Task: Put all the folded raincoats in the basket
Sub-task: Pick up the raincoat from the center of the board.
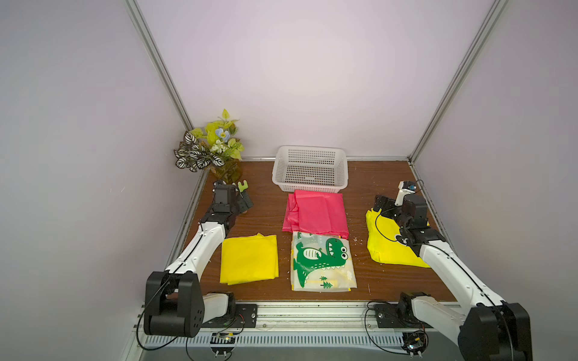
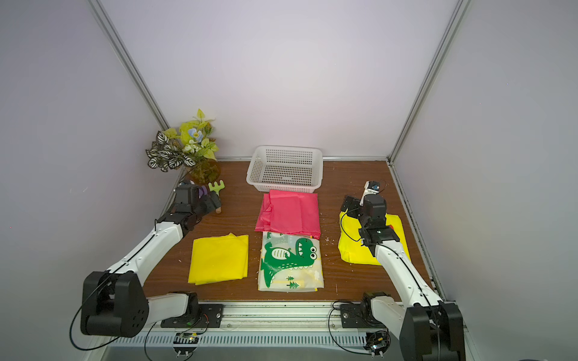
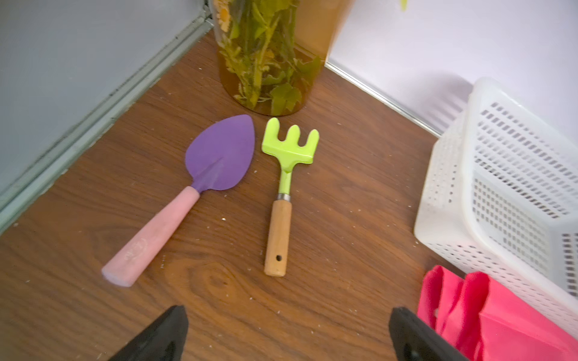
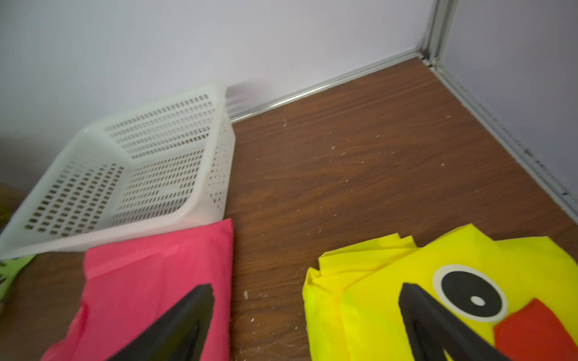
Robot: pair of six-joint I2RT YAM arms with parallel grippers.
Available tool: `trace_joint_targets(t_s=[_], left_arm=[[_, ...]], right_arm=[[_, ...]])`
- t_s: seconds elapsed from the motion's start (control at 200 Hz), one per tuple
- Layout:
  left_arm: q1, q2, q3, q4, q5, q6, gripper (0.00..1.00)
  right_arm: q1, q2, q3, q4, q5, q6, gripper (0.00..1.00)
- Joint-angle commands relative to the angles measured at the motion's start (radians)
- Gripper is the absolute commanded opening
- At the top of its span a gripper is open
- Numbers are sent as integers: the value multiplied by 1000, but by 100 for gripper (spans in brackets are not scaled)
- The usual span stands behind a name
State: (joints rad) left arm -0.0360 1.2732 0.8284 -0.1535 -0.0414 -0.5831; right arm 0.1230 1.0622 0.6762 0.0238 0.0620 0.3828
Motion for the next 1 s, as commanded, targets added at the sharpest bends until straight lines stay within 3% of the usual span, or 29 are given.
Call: trace_joint_targets(t_s=[0.0,0.08,0.185,0.295,0.405,0.54,0.706,0.851,0.996], left_arm=[[10,11,12,-10,204,-23,100],[-38,33,3,-15,245,-40,100],[-144,61,46,-115,168,-23,100],[-205,69,57,-128,154,-68,100],[-256,36,11,-8,272,-89,100],[-382,6,34,-108,96,-76,100],[-399,55,54,-154,156,-54,100],[-404,5,-15,-59,227,-42,100],[-404,-24,-48,-32,238,-58,100]], right_arm=[[10,-13,29,-106,-141,37,98],[10,18,63,-166,-222,39,93],[11,92,158,-303,-315,-8,90],[14,131,200,-386,-285,12,92],[32,98,161,-367,-226,70,94],[52,65,120,-352,-250,103,92],[58,85,103,-359,-278,103,91],[91,77,100,-373,-279,79,95],[102,28,90,-376,-289,94,91]])
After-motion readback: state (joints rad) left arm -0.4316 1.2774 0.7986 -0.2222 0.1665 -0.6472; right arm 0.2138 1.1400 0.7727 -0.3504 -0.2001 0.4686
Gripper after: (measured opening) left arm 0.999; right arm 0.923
